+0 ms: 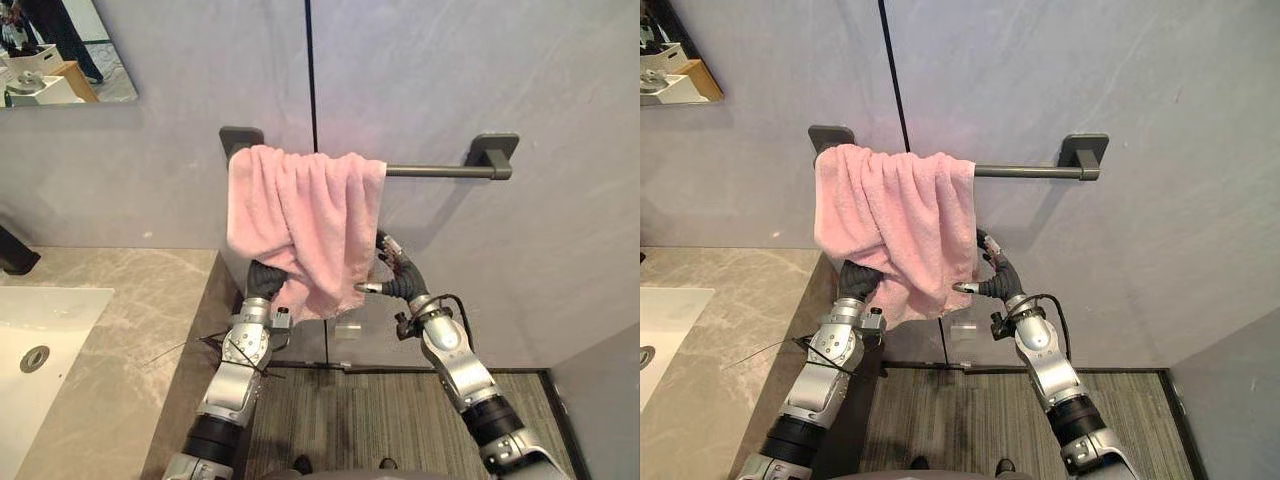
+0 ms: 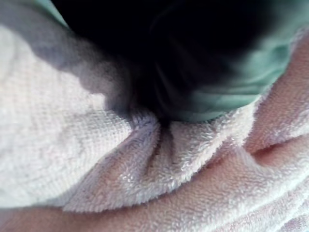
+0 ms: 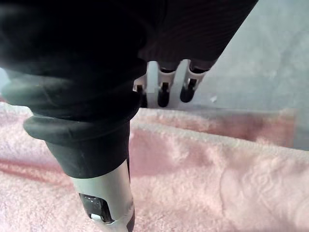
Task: Organize washtable
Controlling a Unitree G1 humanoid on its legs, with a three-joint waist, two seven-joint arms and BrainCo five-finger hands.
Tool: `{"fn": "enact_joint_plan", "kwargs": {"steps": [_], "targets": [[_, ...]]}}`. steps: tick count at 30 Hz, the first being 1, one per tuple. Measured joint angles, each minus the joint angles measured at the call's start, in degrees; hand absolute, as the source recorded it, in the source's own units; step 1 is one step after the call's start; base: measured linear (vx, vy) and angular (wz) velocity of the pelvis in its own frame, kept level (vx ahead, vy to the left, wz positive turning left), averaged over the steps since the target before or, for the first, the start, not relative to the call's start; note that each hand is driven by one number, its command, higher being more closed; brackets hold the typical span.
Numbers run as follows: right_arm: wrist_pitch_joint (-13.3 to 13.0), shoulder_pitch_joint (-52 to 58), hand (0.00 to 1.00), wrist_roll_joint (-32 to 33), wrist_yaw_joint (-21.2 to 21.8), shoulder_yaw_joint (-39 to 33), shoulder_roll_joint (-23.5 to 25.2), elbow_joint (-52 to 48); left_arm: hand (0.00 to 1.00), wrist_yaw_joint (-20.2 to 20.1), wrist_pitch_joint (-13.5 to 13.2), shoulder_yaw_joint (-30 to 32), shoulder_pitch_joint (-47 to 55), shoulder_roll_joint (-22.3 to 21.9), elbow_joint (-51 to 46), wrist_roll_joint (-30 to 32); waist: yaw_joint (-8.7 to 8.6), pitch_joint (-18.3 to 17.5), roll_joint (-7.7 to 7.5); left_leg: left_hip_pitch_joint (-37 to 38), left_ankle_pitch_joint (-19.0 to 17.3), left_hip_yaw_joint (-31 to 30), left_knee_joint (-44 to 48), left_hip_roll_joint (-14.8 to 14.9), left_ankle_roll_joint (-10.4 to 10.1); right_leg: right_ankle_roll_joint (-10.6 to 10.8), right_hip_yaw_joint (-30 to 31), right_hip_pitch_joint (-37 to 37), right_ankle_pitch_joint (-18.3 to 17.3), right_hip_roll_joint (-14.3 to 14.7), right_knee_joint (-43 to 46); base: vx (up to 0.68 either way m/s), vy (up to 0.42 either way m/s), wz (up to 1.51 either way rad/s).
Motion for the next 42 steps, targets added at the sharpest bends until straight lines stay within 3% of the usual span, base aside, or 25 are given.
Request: {"fn": "enact_joint_plan", "kwargs": {"steps": [2, 3, 11, 17, 32, 42], "targets": [[0.02, -0.8, 0.0, 0.52, -0.06, 0.71, 0.07, 0.59, 1.0, -0.1, 0.0, -0.53, 0.04, -0.17, 0.0, -0.24, -0.05, -0.01, -0.02, -0.28, 0.18, -0.55, 0.0, -0.08, 0.13, 0.0, -0.63, 0.0, 0.0, -0.07, -0.04, -0.01, -0.017, 0.13], [0.06, -1.8, 1.0, 0.81, -0.04, 1.5, 0.17, 1.93, 1.0, -0.3, 0.0, -0.59, 0.04, -0.32, -0.02, -0.43, -0.01, -0.03, -0.07, -0.34, 0.23, -0.66, 0.0, -0.08, 0.16, 0.0, -0.79, 0.0, 0.0, -0.07, -0.05, -0.02, -0.017, 0.08], [0.44, -6.52, 1.0, 3.95, 0.48, 5.91, 1.56, 6.97, 1.0, -1.08, -0.02, -2.75, 0.08, -0.37, -0.04, -1.09, 0.35, -0.11, -0.29, -0.61, 0.55, -1.26, 0.01, -0.03, 0.24, 0.0, -1.34, 0.05, 0.0, -0.02, -0.01, -0.04, -0.019, 0.04], [1.23, -6.95, 1.0, 6.09, 0.38, 5.34, 1.75, 8.08, 1.0, -1.1, -0.03, -2.74, 0.14, -0.31, -0.04, -2.1, 0.69, -0.3, -1.31, -0.63, 0.56, -1.27, -0.01, -0.03, 0.25, -0.01, -1.33, 0.04, 0.0, -0.03, 0.01, -0.02, -0.007, 0.0], [1.17, -0.91, 1.0, 6.45, -0.32, -7.43, 2.55, 1.73, 1.0, -1.23, -0.01, -1.95, 0.94, -0.71, -1.72, -2.05, 0.01, -0.08, -2.06, 0.46, 0.51, 0.41, -0.8, 0.12, 0.23, 0.0, 0.27, -0.01, 0.0, 0.0, 0.01, -0.02, -0.008, -0.05], [1.11, 1.58, 1.0, 6.22, -0.48, -10.67, 3.87, -1.73, 1.0, -2.26, 0.02, -2.17, 0.92, -2.19, -1.73, -2.04, -0.25, 0.1, -2.39, 0.53, 0.49, 1.26, -1.09, 0.14, 0.21, 0.02, 1.01, -0.56, 0.01, -0.03, 0.11, -0.02, -0.011, -0.04]]}}
